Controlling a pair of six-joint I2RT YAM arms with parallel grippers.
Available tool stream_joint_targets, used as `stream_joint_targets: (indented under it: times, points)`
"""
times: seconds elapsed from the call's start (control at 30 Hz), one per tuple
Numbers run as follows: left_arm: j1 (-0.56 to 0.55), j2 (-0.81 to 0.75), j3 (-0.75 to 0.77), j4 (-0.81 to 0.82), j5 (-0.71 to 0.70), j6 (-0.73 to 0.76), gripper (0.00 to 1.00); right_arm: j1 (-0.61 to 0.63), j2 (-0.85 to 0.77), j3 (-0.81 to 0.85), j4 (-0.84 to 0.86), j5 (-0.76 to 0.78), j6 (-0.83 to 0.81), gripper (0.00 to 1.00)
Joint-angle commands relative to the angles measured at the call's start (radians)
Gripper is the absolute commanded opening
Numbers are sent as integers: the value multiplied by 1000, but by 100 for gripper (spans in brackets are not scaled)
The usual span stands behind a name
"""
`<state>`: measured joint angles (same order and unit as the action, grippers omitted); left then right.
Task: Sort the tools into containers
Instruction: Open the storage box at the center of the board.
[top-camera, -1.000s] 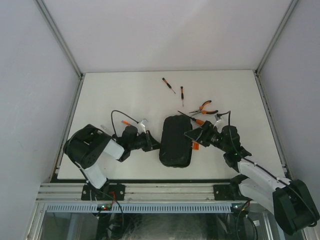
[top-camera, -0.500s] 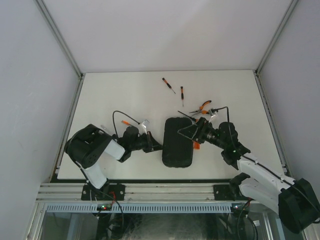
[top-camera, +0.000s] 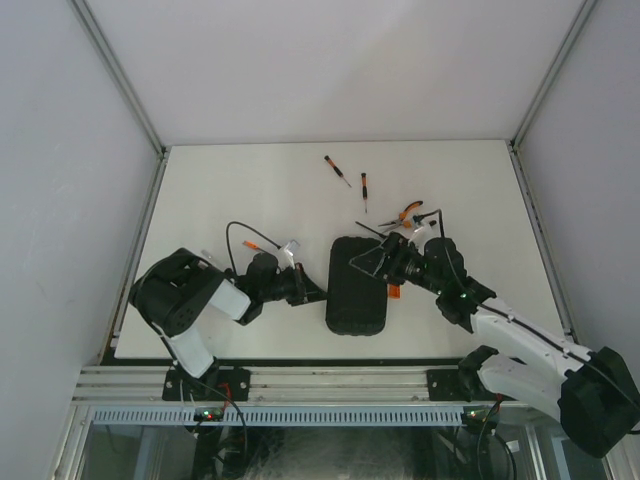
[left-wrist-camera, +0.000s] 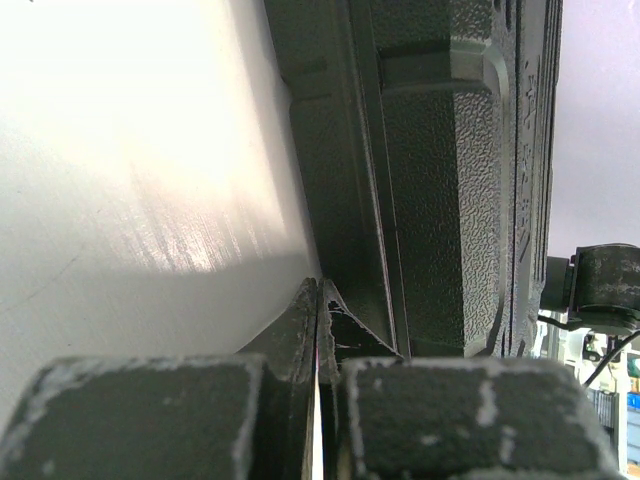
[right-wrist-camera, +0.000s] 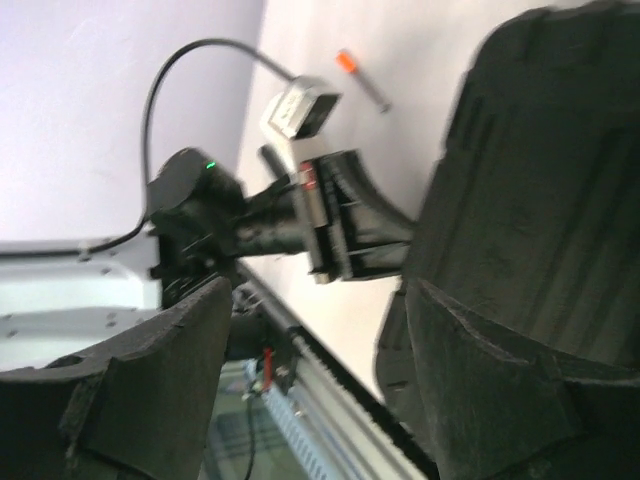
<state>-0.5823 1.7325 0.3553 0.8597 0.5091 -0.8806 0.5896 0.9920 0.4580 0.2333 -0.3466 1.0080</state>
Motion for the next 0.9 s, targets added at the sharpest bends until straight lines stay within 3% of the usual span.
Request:
stream_joint_targets:
  times: [0.0,0.13,0.43,0.87]
  points:
    - [-4,0,9,58,20,-9,0,3,-68,50,-258,256,-138,72]
    - [-5,-1,7,58,19,-10,0,-22,-65,32,-347,339,-183,76]
    - [-4,-8,6,56,16,-15,0,-150,56,-51,-116,103,-165,79]
    - [-6,0,19,56,20,-20,0,-174,148,-109,64,-49,-120,79]
